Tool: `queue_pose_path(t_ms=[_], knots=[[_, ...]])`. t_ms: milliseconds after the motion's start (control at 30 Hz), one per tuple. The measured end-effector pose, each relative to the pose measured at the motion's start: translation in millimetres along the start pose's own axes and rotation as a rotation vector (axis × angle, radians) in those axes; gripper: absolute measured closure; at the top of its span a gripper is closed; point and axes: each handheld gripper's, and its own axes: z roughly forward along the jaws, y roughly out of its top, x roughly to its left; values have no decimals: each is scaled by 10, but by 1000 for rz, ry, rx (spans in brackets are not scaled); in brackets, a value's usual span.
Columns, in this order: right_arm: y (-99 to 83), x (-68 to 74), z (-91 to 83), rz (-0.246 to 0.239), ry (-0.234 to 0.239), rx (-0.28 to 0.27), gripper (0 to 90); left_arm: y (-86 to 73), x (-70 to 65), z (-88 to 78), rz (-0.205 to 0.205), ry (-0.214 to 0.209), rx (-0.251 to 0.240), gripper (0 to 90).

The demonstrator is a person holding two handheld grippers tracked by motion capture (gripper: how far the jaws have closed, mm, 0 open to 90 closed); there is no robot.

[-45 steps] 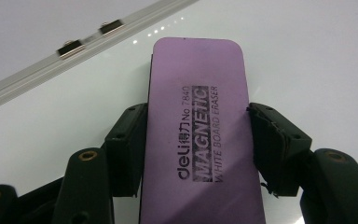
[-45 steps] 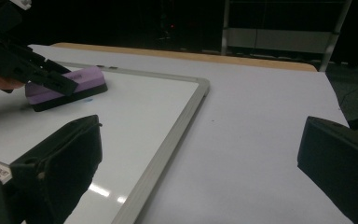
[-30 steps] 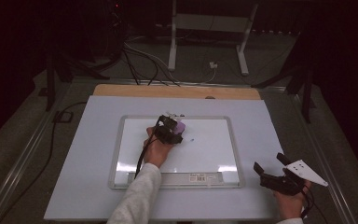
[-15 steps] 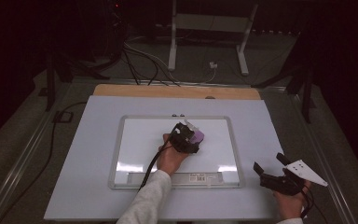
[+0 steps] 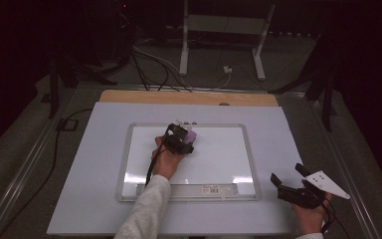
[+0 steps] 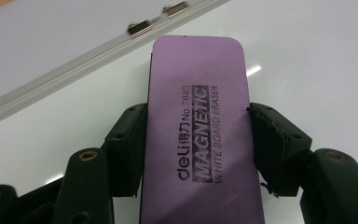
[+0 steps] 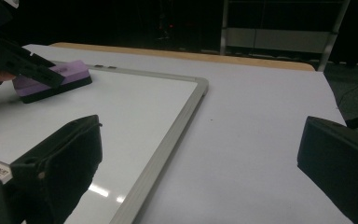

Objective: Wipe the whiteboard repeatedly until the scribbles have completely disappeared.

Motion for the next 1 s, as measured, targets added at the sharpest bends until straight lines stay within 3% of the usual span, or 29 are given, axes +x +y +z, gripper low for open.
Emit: queue_pose_path(t_ms=[100, 367, 467, 567, 800, 1000], knots=[[-1, 3, 3, -2, 1, 2, 3, 24, -127, 25, 4, -35, -13, 420], [0, 6, 5, -4, 1, 3, 3, 78, -549, 46, 73, -136, -23, 419], [0, 3, 0, -4, 1, 1, 3, 83, -627, 39, 101, -140, -24, 419], [-2, -6, -5, -1, -2, 1, 3, 85, -594, 41, 91, -139, -20, 419], [-2, -12, -7, 1, -4, 0, 3, 61, -366, 23, 57, -59, -9, 419], [1, -6, -7, 1, -3, 0, 3, -8, -73, -18, -27, 13, -5, 419]])
